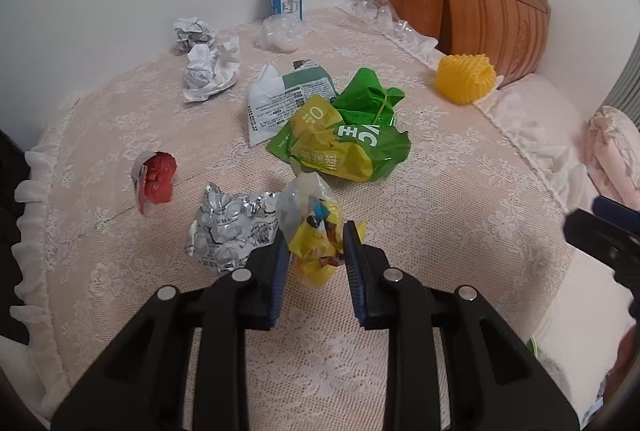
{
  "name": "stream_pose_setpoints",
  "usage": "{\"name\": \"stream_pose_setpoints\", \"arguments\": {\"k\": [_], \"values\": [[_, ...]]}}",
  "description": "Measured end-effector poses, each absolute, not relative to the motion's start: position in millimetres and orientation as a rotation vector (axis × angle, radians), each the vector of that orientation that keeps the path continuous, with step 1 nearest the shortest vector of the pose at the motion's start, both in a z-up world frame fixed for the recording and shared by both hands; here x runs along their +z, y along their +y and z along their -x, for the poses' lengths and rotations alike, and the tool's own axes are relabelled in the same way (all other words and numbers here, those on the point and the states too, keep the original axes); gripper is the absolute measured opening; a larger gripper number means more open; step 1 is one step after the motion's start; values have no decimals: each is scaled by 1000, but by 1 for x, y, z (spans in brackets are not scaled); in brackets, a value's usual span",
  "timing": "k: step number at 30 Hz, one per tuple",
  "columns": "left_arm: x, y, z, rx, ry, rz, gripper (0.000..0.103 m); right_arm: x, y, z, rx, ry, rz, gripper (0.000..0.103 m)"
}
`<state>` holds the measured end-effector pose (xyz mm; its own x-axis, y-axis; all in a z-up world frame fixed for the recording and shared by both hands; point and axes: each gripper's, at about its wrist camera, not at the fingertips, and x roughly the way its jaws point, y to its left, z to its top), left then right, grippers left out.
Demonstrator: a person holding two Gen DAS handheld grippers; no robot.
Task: Collect trash
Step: 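Lower the left tool and grasp the yellow candy wrapper, then grasp the silver foil blister pack with the right tool while the left tool holds the wrapper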
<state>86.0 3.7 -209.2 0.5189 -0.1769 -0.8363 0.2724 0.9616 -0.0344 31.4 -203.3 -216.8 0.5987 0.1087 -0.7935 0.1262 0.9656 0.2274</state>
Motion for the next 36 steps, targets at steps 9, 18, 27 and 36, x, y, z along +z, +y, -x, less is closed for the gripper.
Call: {"name": "stream_pose_setpoints", "arguments": {"k": [9,18,27,36], "values": [[-174,65,-52,-355,962,-115,26,-216,-136,-85,246,963,-265,101],[-187,86,-52,-375,915,-167,27,-220,-71,-118,345,1041,-201,101],[-216,75,-45,-377,859,-286,26,-243,-46,-145,421,1230,-275,90],[-225,56,-21,-346,741,-444,26,-262,-11,-163,527,1388,-345,71]]}}
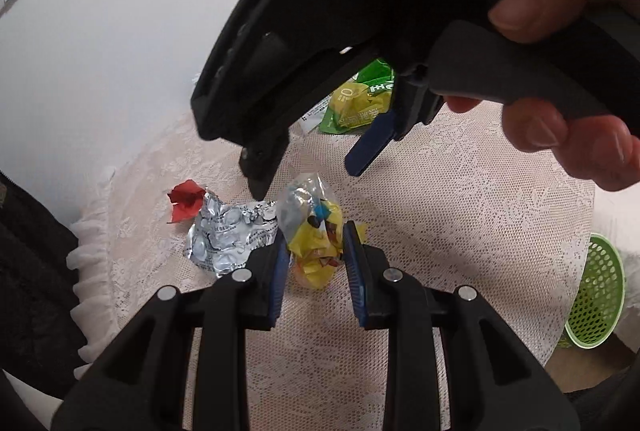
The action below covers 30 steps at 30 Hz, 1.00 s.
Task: Collect trash
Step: 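Grasp the silver foil blister pack with the right tool while the left tool holds the wrapper, then carry both items to the green basket and open the right tool over it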
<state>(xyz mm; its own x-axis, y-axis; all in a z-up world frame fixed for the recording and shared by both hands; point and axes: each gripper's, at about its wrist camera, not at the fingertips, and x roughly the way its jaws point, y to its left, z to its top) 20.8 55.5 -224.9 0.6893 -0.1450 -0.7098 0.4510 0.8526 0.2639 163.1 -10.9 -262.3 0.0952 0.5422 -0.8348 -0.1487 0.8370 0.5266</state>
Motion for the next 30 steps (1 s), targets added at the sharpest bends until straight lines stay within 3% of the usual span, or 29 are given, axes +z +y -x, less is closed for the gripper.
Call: {"name": "stream_pose_setpoints", "arguments": {"k": [2,4,5,9,22,30], "values": [[-226,51,-16,-340,718,-472,26,-267,-8,-166,539,1414,-368,61],[-227,49,-14,-335,708,-488,27,-271,-8,-167,544,1435,-399,41],[-227,48,-13,-334,705,-492,26,-273,-8,-167,548,1440,-416,26],[-228,43,-8,-338,708,-491,27,-273,-16,-167,553,1407,-478,11],[-208,39,-17,-400,759,-370,27,-228,-69,-156,439,1135,-526,9],[-169,-3,-4,-577,743,-347,26,-160,-177,-32,151,916,-413,9]]}}
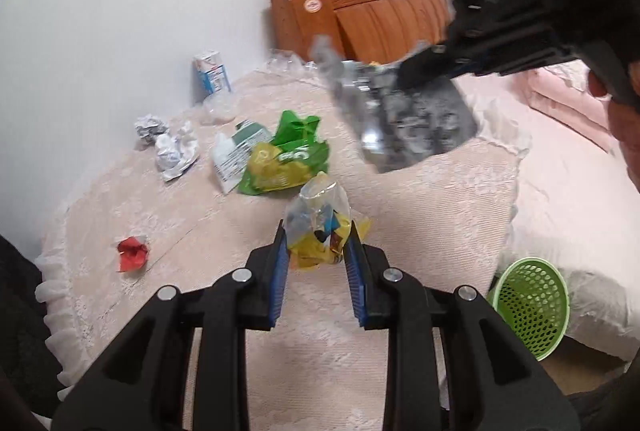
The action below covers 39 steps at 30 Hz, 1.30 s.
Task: Collect trash
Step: 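Carry both items to the green basket and open the right tool over it, then open the left tool to drop the yellow wrapper into the basket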
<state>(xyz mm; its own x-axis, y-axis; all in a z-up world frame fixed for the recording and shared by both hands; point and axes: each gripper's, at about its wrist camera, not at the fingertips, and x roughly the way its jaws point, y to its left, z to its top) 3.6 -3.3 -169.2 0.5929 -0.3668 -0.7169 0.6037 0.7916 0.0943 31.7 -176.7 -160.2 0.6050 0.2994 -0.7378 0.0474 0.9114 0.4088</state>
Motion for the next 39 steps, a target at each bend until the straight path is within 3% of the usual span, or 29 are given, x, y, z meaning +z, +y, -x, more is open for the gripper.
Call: {"name": "stream_pose_setpoints", "arguments": {"k": [5,14,16,17,18,23,33,34,36,37,39], "values": [[-167,-46,9,-726,821,-315,26,-174,-249,85,-177,927,-302,9],[-178,-149,79,-924,912,-410,26,-329,-328,184,-446,1145,-376,11],[-180,-164,90,-951,929,-422,26,-350,-337,198,-460,1172,-398,26],[-181,-172,93,-960,943,-427,26,-356,-342,203,-484,1179,-397,57],[-183,-178,100,-968,953,-437,26,-356,-345,210,-510,1175,-388,81],[-194,-214,127,-1034,1018,-482,26,-339,-364,242,-585,1124,-342,97],[-218,-279,173,-1155,1117,-551,27,-305,-410,294,-698,1050,-327,101],[-218,-283,176,-1163,1121,-558,33,-303,-413,298,-705,1044,-330,101],[-217,-290,182,-1173,1127,-575,67,-302,-418,303,-717,1038,-342,101],[-215,-292,185,-1160,1112,-587,90,-303,-421,305,-723,1035,-349,101],[-209,-293,190,-1150,1058,-608,95,-304,-424,306,-724,1036,-363,101]]}}
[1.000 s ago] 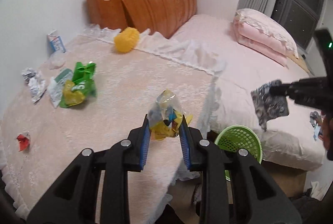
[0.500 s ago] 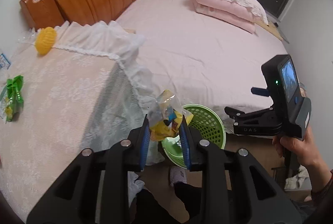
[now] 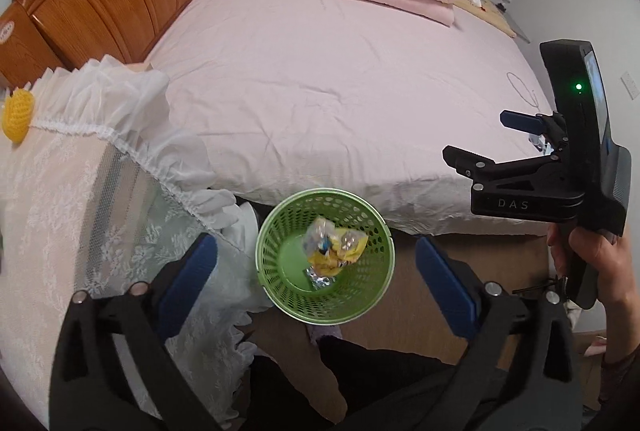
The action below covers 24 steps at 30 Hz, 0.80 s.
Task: Collect trash
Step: 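Open the left tool to drop the yellow wrapper into the basket, then move the left tool to the red paper and grasp it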
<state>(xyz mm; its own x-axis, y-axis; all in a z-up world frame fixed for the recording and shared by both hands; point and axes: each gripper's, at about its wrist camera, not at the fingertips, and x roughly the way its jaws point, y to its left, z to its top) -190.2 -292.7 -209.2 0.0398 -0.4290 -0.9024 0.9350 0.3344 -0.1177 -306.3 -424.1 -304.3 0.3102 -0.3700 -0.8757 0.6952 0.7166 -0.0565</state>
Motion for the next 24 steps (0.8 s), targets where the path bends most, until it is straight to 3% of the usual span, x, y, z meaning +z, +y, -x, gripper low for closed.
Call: {"name": "stream_pose_setpoints", "arguments": {"k": [15,24], "values": [[-189,-277,165,-1069,1015,-551,95,-294,-415,288,-667,1020,-353,101],[-158,-197,98,-782,946,-409,95,-244,-382,231,-492,902,-320,101]]}}
